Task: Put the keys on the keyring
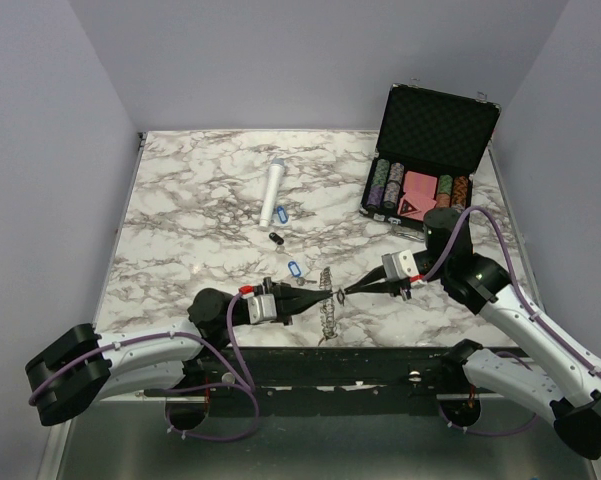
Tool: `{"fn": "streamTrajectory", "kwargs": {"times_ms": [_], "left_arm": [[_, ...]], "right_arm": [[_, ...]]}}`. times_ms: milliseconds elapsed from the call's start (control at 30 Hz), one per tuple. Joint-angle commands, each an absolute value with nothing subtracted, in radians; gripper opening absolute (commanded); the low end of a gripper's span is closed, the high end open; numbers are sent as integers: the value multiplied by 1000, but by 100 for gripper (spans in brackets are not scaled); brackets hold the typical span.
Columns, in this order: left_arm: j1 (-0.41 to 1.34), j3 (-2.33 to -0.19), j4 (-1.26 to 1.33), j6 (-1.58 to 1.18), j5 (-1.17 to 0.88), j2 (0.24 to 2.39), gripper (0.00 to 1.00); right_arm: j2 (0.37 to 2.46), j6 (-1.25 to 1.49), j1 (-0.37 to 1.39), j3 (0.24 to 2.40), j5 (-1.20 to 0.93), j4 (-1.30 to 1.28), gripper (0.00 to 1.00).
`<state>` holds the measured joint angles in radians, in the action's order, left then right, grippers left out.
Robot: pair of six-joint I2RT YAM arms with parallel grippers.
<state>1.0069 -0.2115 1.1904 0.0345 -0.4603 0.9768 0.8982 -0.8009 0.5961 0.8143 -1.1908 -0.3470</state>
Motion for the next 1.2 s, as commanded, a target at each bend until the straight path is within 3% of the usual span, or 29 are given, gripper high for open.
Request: {"fn": "streamTrajectory", "kwargs": {"times_ms": [0,1167], "left_arm": [[1003,-196,1308,5,-436,985,0],[1003,-186,1354,-29,-428,1008,0]], "right_arm": [[888,-764,604,796,-1170,-296,0],[902,-703,621,790,-1172,-219,0]]}}
